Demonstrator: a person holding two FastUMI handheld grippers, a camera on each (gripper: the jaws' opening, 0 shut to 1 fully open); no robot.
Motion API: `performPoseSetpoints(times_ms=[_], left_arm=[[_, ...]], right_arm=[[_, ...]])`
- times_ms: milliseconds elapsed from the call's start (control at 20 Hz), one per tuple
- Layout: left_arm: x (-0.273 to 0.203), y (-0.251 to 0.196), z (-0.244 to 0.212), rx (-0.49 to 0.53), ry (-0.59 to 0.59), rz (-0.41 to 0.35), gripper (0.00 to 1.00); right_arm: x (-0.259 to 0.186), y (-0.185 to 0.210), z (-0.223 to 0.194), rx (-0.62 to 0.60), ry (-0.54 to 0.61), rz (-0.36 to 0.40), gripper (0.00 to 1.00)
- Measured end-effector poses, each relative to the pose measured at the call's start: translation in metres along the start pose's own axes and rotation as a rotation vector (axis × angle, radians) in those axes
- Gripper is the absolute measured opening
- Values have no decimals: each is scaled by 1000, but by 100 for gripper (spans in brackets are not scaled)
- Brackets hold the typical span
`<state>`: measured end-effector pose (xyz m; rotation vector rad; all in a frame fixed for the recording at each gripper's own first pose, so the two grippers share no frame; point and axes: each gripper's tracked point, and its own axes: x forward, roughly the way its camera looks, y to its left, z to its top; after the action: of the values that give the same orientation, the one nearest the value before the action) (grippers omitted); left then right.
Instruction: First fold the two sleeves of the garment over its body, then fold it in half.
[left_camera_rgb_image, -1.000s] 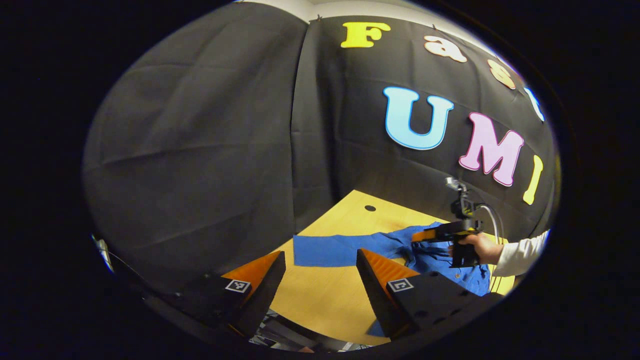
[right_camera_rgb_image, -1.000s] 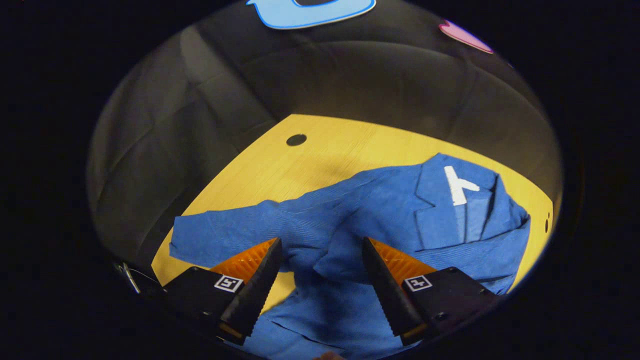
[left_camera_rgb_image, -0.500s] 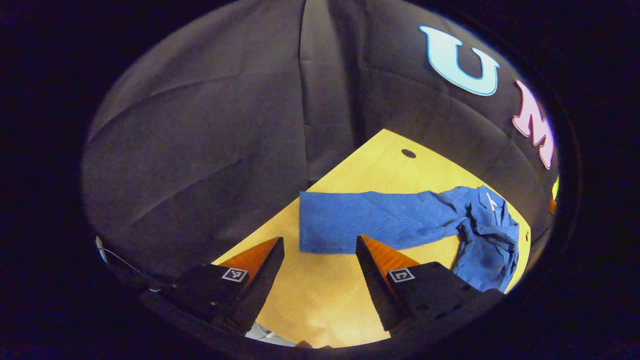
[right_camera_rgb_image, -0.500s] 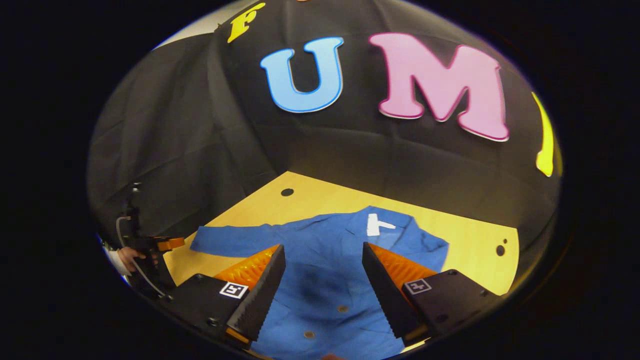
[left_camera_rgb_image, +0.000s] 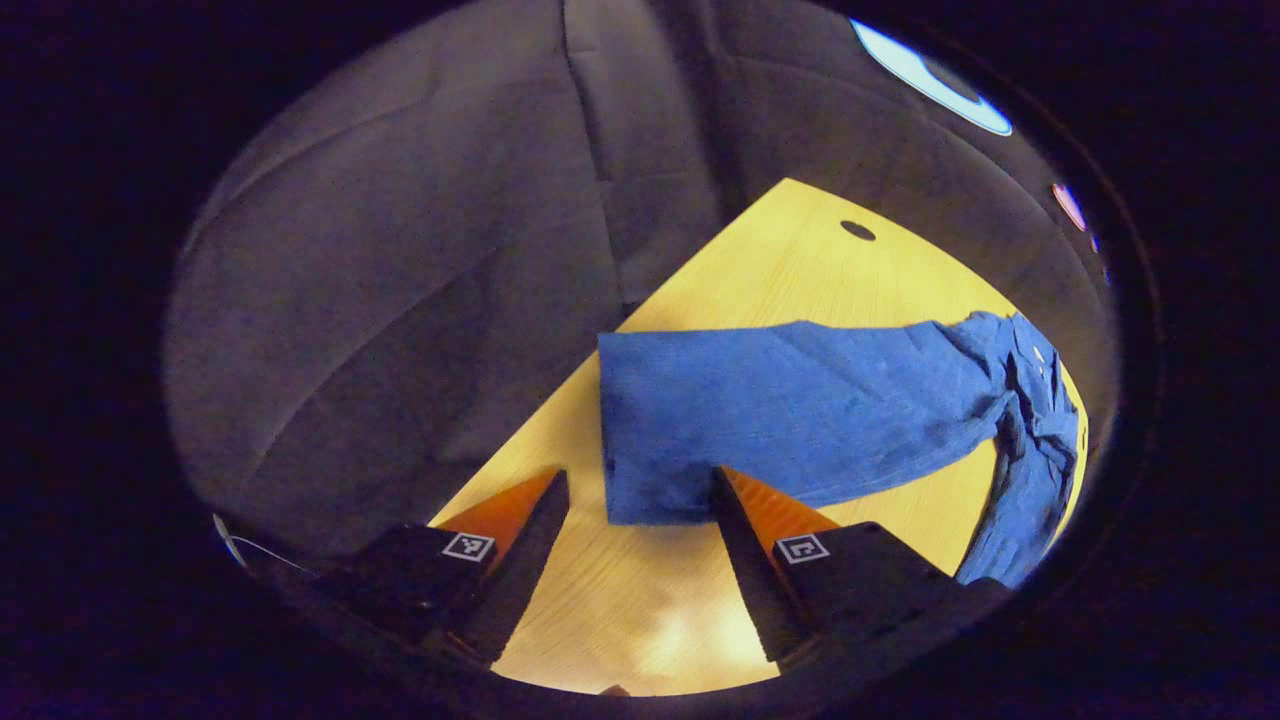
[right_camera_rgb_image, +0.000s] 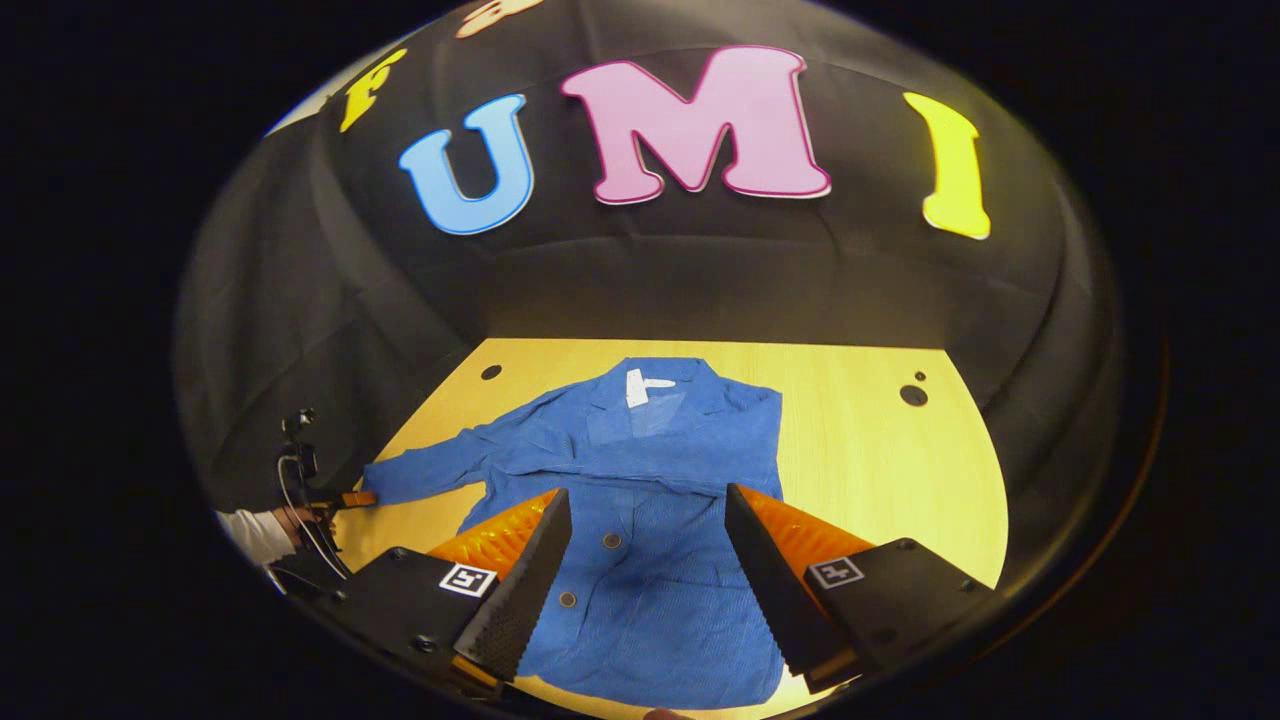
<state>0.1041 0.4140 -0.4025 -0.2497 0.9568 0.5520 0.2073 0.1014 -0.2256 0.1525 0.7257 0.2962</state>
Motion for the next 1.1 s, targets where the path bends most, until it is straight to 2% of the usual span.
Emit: performPoseSetpoints(times_ms=[50,150,200,300,400,500,650,800,900,1000,1100], left_arm=[[0,-4,1,9,21,-14,79],[1,-3,1,18,60,-51,59],[-4,-7,6,-2,65,-74,53],[2,-16,13,-96,77,-146,10],[2,-13,14,-164,115,-172,0],[-5,-17,22,-124,89,-178,0],[-41,-57,59,-74,-24,-300,0],[-98,-123,116,-32,-170,-440,0],[-141,-168,149,59,-280,-502,0],[-177,-220,166,141,-351,-567,0],[-201,-281,178,171,-405,-667,0]], right_arm=[[0,3,4,26,-8,8,98],[-1,10,9,40,-19,22,98],[0,14,11,36,-20,28,98],[-1,18,9,36,-10,40,97],[-3,18,7,37,-2,46,98],[-6,13,7,31,-4,42,98],[-9,0,8,47,-16,32,98],[-9,-12,5,91,-18,29,98],[-4,-18,0,109,-15,35,98],[-6,-28,-3,110,-17,36,98],[-9,-39,-7,115,-17,35,98]])
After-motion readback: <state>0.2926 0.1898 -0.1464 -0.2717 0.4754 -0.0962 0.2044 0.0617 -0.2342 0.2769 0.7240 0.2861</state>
